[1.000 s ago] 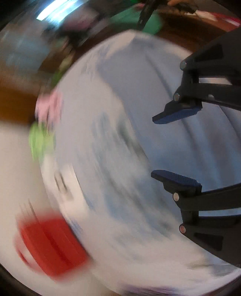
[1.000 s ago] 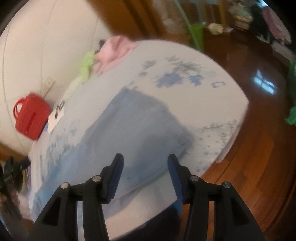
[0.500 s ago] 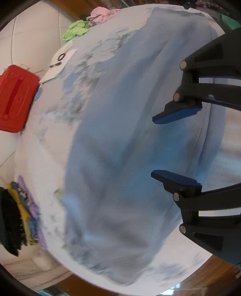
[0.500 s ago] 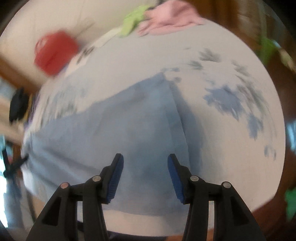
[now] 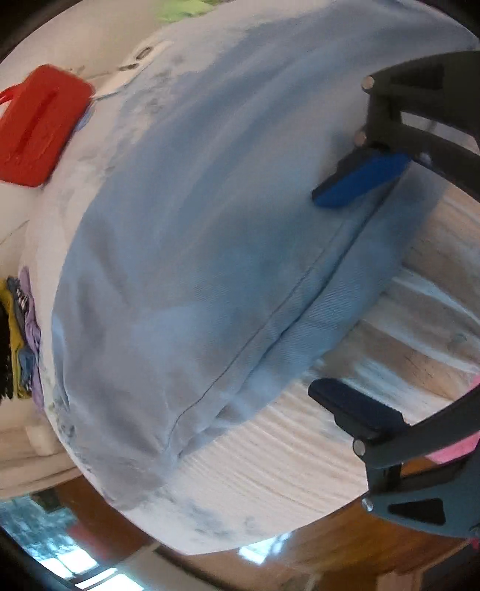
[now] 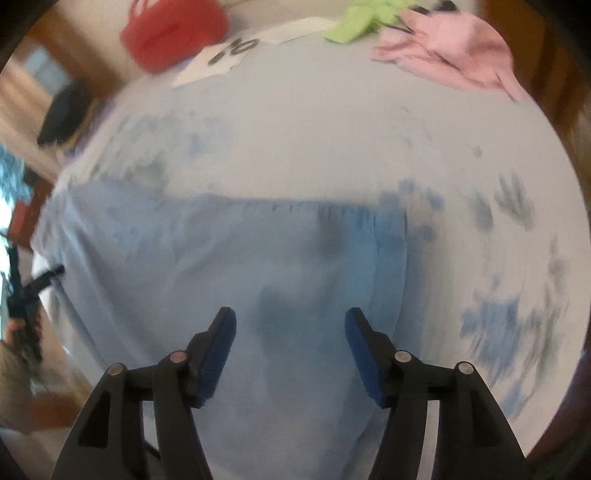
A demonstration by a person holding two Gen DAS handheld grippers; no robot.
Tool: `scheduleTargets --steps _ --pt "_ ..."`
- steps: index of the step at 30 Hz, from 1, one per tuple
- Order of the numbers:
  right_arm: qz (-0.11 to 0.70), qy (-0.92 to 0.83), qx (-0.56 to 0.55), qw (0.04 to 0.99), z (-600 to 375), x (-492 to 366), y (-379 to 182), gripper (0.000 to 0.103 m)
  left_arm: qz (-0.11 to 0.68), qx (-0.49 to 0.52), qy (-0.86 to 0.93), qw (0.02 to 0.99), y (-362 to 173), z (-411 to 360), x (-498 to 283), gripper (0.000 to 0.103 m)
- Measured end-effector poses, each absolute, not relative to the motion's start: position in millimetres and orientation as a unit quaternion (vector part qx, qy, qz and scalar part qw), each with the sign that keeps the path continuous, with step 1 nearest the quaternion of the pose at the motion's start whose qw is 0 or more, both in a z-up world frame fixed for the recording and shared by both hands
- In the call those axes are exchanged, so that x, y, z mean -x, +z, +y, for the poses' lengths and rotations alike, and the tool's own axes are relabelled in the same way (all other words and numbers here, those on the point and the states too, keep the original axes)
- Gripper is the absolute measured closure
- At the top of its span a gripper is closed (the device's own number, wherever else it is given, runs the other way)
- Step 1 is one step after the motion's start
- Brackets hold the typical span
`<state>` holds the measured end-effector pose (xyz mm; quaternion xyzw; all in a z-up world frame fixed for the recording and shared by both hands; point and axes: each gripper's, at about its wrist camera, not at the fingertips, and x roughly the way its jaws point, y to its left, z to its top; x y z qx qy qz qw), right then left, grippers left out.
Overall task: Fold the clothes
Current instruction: 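Spread the trousers flat lengthwise on the bed with both tools open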
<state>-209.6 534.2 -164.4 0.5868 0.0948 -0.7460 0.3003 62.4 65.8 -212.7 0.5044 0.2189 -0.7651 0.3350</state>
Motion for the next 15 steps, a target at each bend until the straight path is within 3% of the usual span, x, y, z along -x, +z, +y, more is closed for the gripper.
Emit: scheduleTargets --steps 2,3,9,15 --pt "0.122 -0.740 -0.580 0.318 523.5 221.6 -164.9 0.041 0.227 -0.506 -0.756 0.348 -205.5 78.9 -62.8 0.032" --pt "0.131 -0.733 -0.581 0.328 518.8 227.6 -166.7 0.041 0.235 -0.500 -0.760 0.343 -198.5 92.8 -62.2 0.034" --pt "0.189 -0.671 -0.592 0.404 499.2 245.6 -189.0 0.041 0.258 -0.443 -0.798 0.317 -161.7 207.2 -43.8 0.034" --pt "0.201 -0.600 -0.563 0.532 510.2 251.6 -193.9 0.016 0.321 -0.417 -0.776 0.348 -167.4 340.5 -25.0 0.034"
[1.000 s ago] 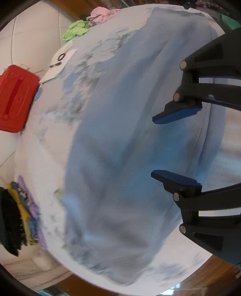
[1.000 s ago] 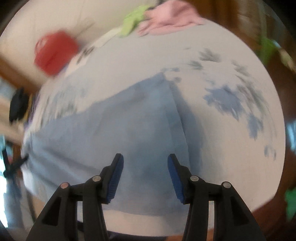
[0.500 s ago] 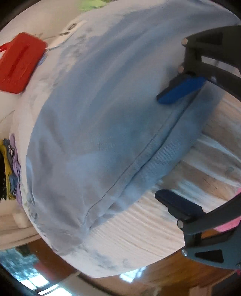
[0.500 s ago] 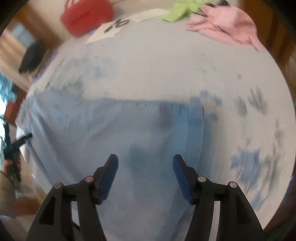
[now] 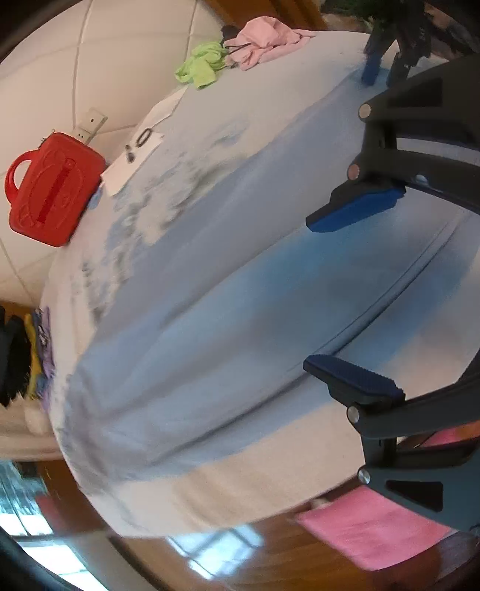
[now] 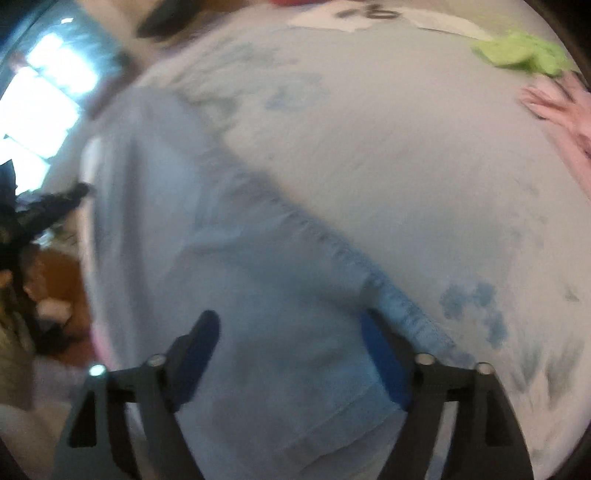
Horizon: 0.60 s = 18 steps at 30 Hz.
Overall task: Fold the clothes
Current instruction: 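Spread the trousers flat lengthwise on the bed with both tools open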
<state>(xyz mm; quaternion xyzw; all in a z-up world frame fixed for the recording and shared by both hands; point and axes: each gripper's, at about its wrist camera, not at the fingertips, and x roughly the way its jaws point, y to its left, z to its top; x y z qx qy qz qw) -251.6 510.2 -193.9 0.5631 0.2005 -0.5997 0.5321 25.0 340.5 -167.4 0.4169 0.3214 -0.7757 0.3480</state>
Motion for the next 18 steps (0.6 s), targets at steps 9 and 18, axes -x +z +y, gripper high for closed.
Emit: scheduleTargets --steps 9,18 --pt "0.238 -0.547 -0.530 0.603 509.9 241.2 -195.8 0.000 0.298 -0.462 -0.749 0.369 -201.6 465.4 11.8 0.035" --pt "0.287 -0.550 -0.487 0.615 528.5 241.9 -180.8 0.049 0.309 -0.442 -0.744 0.394 -186.7 495.7 5.7 0.041"
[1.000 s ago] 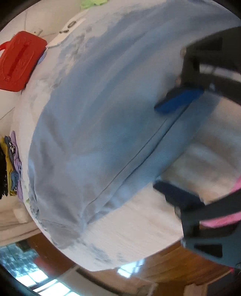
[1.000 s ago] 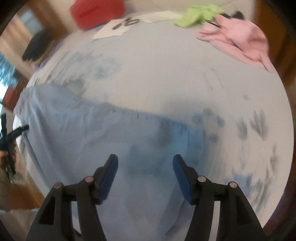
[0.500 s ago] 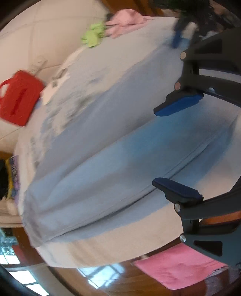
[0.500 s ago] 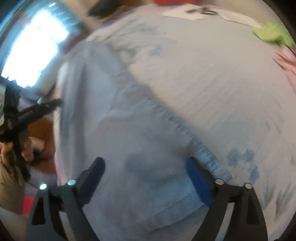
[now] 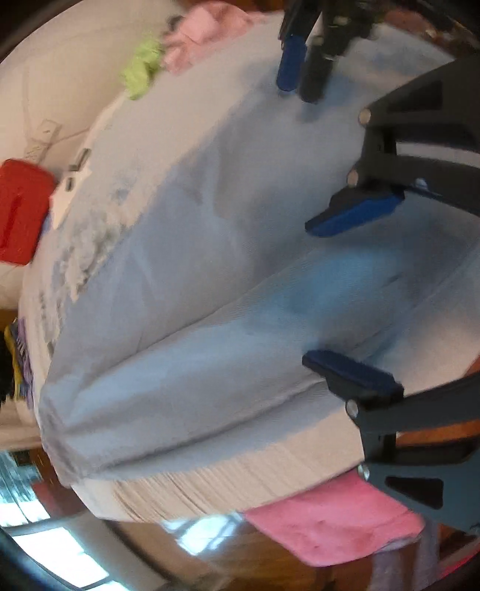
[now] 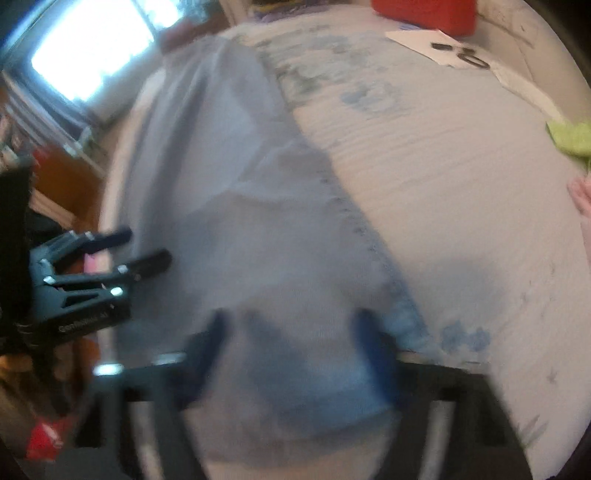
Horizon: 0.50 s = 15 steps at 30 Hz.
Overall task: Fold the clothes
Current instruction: 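Spread the trousers flat lengthwise on the bed with both tools open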
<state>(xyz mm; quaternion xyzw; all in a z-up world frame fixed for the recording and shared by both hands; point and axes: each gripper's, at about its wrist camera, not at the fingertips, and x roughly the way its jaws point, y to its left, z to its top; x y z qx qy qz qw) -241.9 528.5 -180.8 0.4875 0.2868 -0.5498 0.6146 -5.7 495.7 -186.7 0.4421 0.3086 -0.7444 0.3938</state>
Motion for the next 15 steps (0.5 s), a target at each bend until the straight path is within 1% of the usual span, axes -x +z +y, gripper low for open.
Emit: scheduleTargets --steps 1,4,6,9,13,15 --pt "0.265 -0.548 -0.492 0.622 536.8 252.0 -174.0 0.049 0.308 -0.429 -0.745 0.407 -178.7 507.8 -0.3 0.041" --pt "0.269 -0.565 -0.441 0.643 560.4 272.5 -151.6 0.049 0.332 -0.394 -0.735 0.440 -168.2 542.2 -13.1 0.041" --pt "0.277 -0.556 -0.431 0.655 569.4 285.7 -149.3 0.049 0.361 -0.377 -0.726 0.449 -168.8 562.4 -17.4 0.041" --pt "0.293 -0.547 -0.432 0.654 575.9 302.4 -162.0 0.049 0.358 -0.389 -0.711 0.463 -178.1 592.4 -13.4 0.041" --pt "0.298 -0.524 -0.442 0.664 581.8 305.6 -177.8 0.055 0.368 -0.397 -0.697 0.470 -187.7 615.8 -4.9 0.041" --pt "0.305 -0.515 -0.438 0.670 586.4 305.2 -180.6 0.055 0.368 -0.395 -0.695 0.474 -189.0 624.7 -1.0 0.041"
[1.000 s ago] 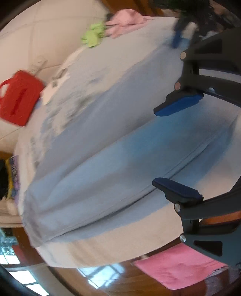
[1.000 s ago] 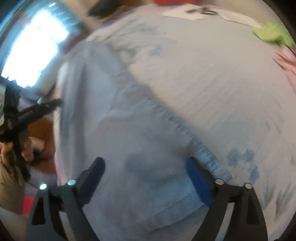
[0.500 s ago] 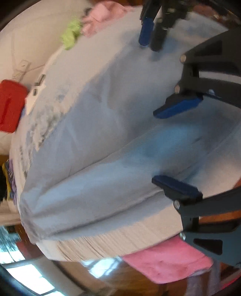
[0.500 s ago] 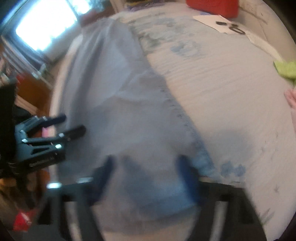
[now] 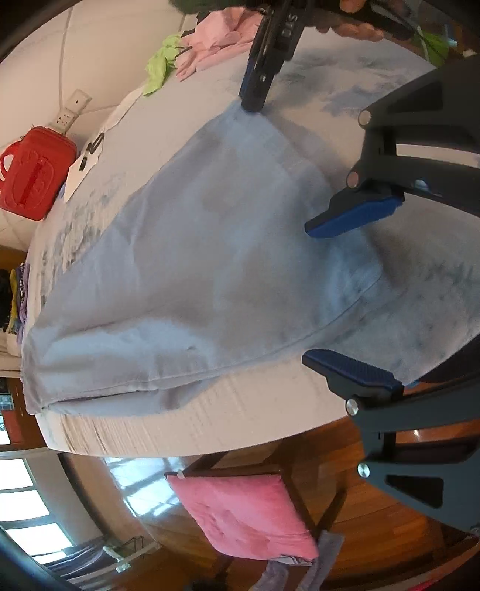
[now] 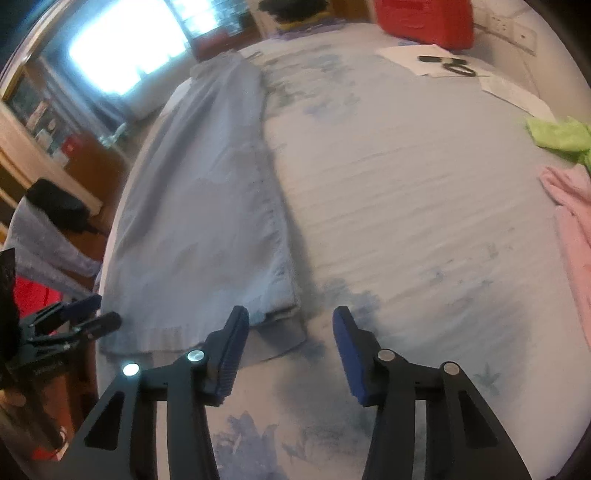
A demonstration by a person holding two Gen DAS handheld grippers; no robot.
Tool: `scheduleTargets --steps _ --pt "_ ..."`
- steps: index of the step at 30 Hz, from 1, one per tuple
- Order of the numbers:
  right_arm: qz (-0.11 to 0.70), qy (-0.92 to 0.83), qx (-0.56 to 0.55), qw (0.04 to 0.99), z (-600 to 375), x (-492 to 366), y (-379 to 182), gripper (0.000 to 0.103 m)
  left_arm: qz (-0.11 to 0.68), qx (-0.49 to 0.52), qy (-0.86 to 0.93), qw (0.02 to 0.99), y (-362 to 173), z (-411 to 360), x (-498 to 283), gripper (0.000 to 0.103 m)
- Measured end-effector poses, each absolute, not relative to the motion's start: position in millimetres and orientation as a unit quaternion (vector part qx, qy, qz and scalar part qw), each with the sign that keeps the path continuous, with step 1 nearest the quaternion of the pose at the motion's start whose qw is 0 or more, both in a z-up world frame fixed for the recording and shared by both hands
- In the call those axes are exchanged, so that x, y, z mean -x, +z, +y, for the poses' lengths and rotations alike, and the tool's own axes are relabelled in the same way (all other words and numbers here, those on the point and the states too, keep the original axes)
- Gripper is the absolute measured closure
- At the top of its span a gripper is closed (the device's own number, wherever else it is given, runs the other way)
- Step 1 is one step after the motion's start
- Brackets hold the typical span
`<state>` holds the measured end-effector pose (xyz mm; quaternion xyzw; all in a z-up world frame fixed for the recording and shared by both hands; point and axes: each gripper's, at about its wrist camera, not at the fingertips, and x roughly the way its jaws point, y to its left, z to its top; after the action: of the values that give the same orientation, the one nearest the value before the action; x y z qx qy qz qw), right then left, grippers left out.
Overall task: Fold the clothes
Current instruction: 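Spread the trousers flat lengthwise on the bed with both tools open, then grasp the trouser hem with the left tool while the right tool grasps the hem beside it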
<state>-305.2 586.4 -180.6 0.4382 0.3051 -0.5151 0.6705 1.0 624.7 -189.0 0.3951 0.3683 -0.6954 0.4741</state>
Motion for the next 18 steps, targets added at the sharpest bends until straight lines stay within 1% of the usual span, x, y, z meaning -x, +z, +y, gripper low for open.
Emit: scheduleTargets --steps 3,5,7,9,13,14,15,16,17,18 --pt "0.316 -0.511 -0.425 0.678 589.3 302.2 -182.1 0.055 0.365 -0.394 -0.694 0.479 -190.3 636.7 5.3 0.041" --pt "0.318 -0.509 -0.418 0.682 590.2 302.2 -181.6 0.055 0.365 -0.404 -0.684 0.485 -200.1 637.8 13.1 0.041" --pt "0.322 -0.507 -0.411 0.686 588.8 302.4 -182.8 0.055 0.339 -0.401 -0.688 0.501 -201.8 640.2 19.9 0.038" --pt "0.327 -0.500 -0.408 0.690 588.5 298.0 -185.4 0.055 0.341 -0.392 -0.687 0.508 -202.8 640.1 18.9 0.035" --pt "0.362 -0.498 -0.372 0.694 588.6 281.2 -187.1 0.057 0.337 -0.386 -0.692 0.509 -204.2 641.7 18.2 0.035" --pt "0.369 -0.499 -0.366 0.694 588.7 278.7 -187.3 0.060 0.337 -0.385 -0.693 0.508 -203.9 642.3 18.0 0.037" --pt "0.376 -0.500 -0.359 0.693 588.8 276.2 -187.4 0.069 0.337 -0.384 -0.694 0.507 -203.5 642.8 17.8 0.042" --pt "0.386 -0.502 -0.350 0.690 588.9 272.8 -187.3 0.074 0.339 -0.384 -0.699 0.499 -201.4 643.6 19.4 0.059" --pt "0.394 -0.498 -0.348 0.690 588.8 270.0 -186.9 0.079 0.338 -0.386 -0.702 0.494 -200.0 643.8 22.1 0.072" --pt "0.399 -0.487 -0.352 0.693 587.7 266.8 -187.3 0.086 0.337 -0.389 -0.704 0.489 -198.7 643.9 24.7 0.075"
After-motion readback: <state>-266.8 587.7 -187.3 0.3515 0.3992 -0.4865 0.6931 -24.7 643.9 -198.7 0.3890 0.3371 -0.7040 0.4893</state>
